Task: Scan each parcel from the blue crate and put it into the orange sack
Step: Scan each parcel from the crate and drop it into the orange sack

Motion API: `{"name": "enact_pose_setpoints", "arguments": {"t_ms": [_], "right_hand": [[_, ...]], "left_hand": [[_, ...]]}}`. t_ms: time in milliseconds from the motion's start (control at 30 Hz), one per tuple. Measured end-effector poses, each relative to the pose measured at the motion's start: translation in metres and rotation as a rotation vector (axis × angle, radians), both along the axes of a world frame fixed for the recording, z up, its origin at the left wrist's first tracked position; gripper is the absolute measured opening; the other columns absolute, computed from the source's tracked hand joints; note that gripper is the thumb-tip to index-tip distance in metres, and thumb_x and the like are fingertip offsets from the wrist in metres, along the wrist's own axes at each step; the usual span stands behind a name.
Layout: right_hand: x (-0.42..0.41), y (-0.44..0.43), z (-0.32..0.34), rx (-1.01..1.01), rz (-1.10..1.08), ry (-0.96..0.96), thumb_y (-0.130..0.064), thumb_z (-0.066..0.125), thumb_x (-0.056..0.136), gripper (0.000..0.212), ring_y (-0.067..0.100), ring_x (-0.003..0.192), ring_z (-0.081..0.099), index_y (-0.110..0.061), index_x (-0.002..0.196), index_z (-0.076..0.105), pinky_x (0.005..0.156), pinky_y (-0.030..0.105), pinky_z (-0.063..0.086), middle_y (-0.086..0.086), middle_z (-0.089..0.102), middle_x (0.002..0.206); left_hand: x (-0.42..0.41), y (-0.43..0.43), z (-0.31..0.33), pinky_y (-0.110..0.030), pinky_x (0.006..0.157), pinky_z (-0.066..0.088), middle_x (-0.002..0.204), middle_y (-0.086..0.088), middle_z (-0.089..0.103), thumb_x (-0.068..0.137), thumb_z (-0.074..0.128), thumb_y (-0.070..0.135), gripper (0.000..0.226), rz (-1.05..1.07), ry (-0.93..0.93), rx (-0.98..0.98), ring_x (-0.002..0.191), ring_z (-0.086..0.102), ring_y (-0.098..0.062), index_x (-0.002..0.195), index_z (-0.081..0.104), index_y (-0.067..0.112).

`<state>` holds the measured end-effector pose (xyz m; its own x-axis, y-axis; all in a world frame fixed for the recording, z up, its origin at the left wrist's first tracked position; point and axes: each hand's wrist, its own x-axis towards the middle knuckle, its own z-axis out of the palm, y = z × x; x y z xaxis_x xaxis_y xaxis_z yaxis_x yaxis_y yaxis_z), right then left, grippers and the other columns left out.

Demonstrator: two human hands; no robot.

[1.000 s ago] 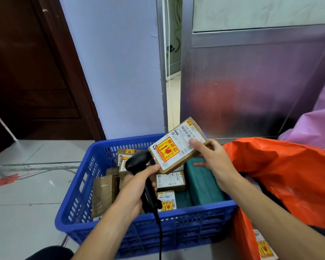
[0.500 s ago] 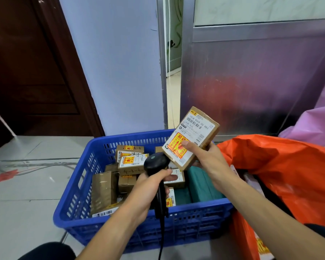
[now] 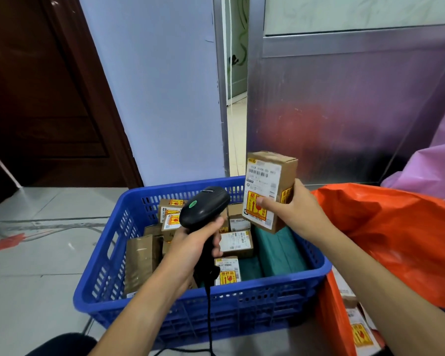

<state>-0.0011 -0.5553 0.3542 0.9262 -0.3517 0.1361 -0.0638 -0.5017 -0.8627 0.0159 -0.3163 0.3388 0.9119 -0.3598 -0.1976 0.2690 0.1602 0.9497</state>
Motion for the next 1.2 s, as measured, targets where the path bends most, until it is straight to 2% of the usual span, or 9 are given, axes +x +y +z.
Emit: {"name": "enact_pose_setpoints", "arguments": {"t_ms": [67,167,400,667,967,1200], "right_hand": [[-0.0015,-0.0020,-0.0012,-0.295,-0.018,0.085,-0.062,0.078,0.077,0.068,0.015,0.101,0.068,-0.027,0.127,0.046,0.083,0.043,0.060,-0.008,0.069,0.114],[-0.0030,-0.0031,0.0002,-0.437,-0.001,0.108,-0.068,0.074,0.078,0.068,0.017,0.100,0.068,-0.028,0.125,0.045,0.083,0.044,0.060,-0.007,0.071,0.115],[-0.0036,-0.0043,0.0024,-0.438,0.010,0.113,-0.071,0.071,0.076,0.072,0.017,0.101,0.069,-0.028,0.127,0.044,0.081,0.043,0.062,-0.004,0.071,0.120],[-0.0029,0.0000,0.0014,-0.468,-0.005,0.111,-0.069,0.072,0.079,0.069,0.017,0.101,0.069,-0.029,0.126,0.042,0.081,0.043,0.062,-0.005,0.071,0.120],[-0.0017,-0.0010,-0.0006,-0.476,-0.017,0.089,-0.069,0.072,0.079,0.071,0.016,0.098,0.070,-0.027,0.128,0.041,0.077,0.042,0.062,-0.005,0.070,0.119],[-0.0011,-0.0013,-0.0015,-0.483,-0.008,0.095,-0.069,0.071,0.080,0.069,0.017,0.101,0.070,-0.027,0.127,0.042,0.080,0.043,0.062,-0.005,0.070,0.122]], "left_hand": [[-0.0015,0.0001,0.0003,-0.032,0.061,0.051,0.063,-0.004,0.051,0.075,0.081,0.033,0.052,-0.005,-0.014,0.012,0.053,0.048,-0.017,0.114,0.070,0.002],[-0.0035,0.0009,0.0011,-0.030,0.056,0.051,0.060,-0.004,0.050,0.073,0.084,0.032,0.047,-0.027,-0.035,0.044,0.050,0.045,-0.017,0.107,0.071,0.003],[-0.0055,0.0049,0.0034,-0.032,0.059,0.052,0.060,-0.004,0.050,0.089,0.078,0.020,0.017,-0.066,-0.051,0.038,0.049,0.046,-0.017,0.099,0.070,0.009],[-0.0055,0.0045,0.0030,-0.034,0.061,0.051,0.059,-0.003,0.049,0.091,0.076,0.018,0.025,-0.054,-0.053,0.046,0.050,0.046,-0.017,0.113,0.069,0.008],[-0.0044,0.0031,-0.0015,-0.036,0.061,0.050,0.056,-0.004,0.047,0.092,0.075,0.014,0.025,-0.059,-0.070,0.069,0.048,0.044,-0.018,0.115,0.068,0.007],[-0.0035,0.0027,-0.0033,-0.036,0.062,0.050,0.056,-0.003,0.048,0.092,0.076,0.014,0.028,-0.076,-0.078,0.079,0.049,0.045,-0.018,0.118,0.067,0.007]]}}
